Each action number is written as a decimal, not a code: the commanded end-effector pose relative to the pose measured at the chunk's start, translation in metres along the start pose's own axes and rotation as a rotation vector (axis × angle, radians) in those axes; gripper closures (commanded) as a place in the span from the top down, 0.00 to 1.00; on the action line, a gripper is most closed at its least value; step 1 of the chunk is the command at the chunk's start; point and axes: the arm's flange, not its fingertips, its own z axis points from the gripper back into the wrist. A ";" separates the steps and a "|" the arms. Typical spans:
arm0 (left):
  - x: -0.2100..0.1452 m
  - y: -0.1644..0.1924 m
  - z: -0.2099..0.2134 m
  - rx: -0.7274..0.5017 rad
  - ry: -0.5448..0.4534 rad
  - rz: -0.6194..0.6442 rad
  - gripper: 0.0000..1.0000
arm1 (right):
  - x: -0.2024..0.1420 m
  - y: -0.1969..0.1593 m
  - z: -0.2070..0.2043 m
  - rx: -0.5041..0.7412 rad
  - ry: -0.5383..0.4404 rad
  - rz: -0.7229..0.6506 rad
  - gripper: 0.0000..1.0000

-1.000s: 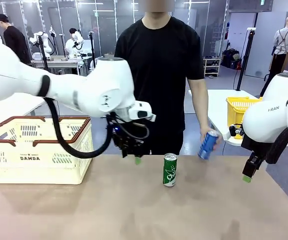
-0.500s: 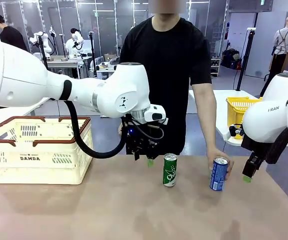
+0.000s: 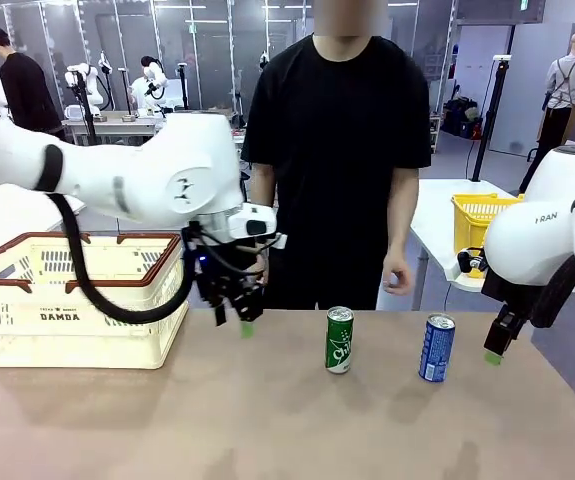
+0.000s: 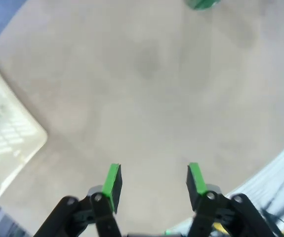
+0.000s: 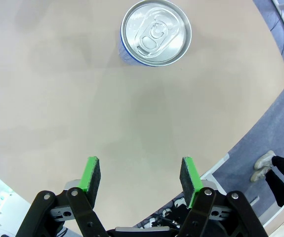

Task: Place the drinks into the Shopping basket.
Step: Pick up one drink and place it into the Shopping basket.

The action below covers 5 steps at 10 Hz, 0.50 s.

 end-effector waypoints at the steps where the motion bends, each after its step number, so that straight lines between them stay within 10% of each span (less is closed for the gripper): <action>1: -0.029 0.009 -0.008 -0.042 -0.030 0.017 0.68 | -0.001 0.000 0.000 0.000 0.002 -0.001 0.81; 5: -0.044 0.025 -0.001 -0.003 -0.071 0.016 0.68 | -0.001 0.000 0.000 0.000 0.002 -0.001 0.81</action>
